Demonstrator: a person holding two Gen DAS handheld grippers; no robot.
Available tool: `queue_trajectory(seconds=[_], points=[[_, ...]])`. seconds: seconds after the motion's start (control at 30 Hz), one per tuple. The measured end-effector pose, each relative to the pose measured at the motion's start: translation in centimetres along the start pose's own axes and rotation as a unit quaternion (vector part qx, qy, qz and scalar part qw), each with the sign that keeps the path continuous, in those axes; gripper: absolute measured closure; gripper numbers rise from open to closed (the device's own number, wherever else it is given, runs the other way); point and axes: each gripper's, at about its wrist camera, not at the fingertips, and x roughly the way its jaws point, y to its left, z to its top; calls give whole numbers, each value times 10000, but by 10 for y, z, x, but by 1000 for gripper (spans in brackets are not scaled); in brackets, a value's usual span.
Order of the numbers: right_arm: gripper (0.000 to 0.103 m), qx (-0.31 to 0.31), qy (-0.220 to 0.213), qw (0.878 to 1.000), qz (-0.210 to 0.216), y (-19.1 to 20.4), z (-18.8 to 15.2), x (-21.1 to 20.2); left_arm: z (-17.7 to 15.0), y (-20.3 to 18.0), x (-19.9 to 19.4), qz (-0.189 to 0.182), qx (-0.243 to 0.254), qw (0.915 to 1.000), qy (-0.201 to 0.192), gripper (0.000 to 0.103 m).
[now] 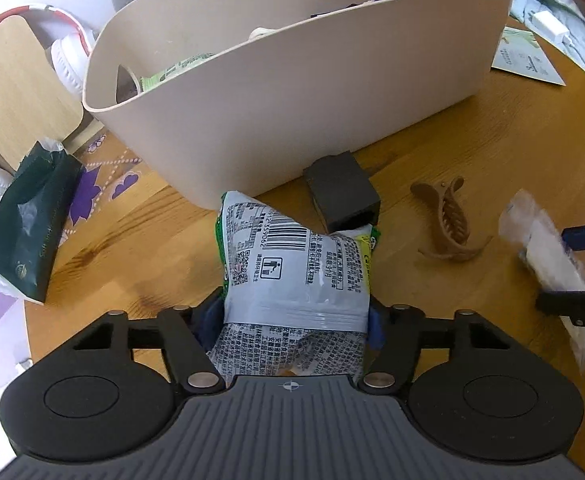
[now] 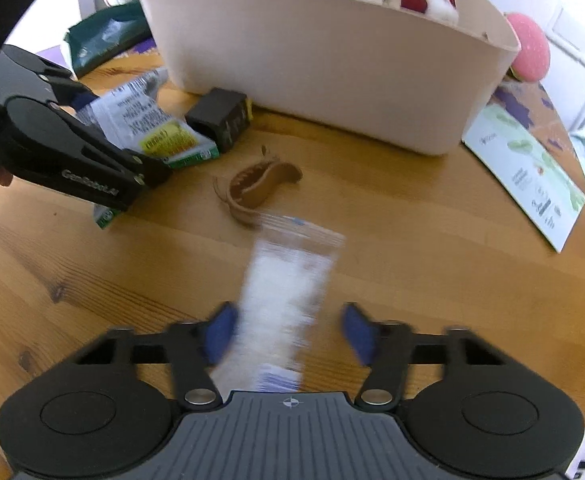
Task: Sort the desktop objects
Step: 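Grasp the white snack bag with the left gripper while the right gripper grasps the rice packet, then lift the snack bag and rice packet and carry them over the basket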
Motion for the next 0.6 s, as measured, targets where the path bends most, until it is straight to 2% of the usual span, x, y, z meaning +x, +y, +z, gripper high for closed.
queue_trajectory(seconds=[0.17,0.6], points=[[73,107,-26,9999,74,-4,0,-3,0,-2,-4,-88,-81,9999,51,41],[77,332,-144,9992,165,-18,-9,-19,3,-5,-28,-190,-220,9996,-34,41]])
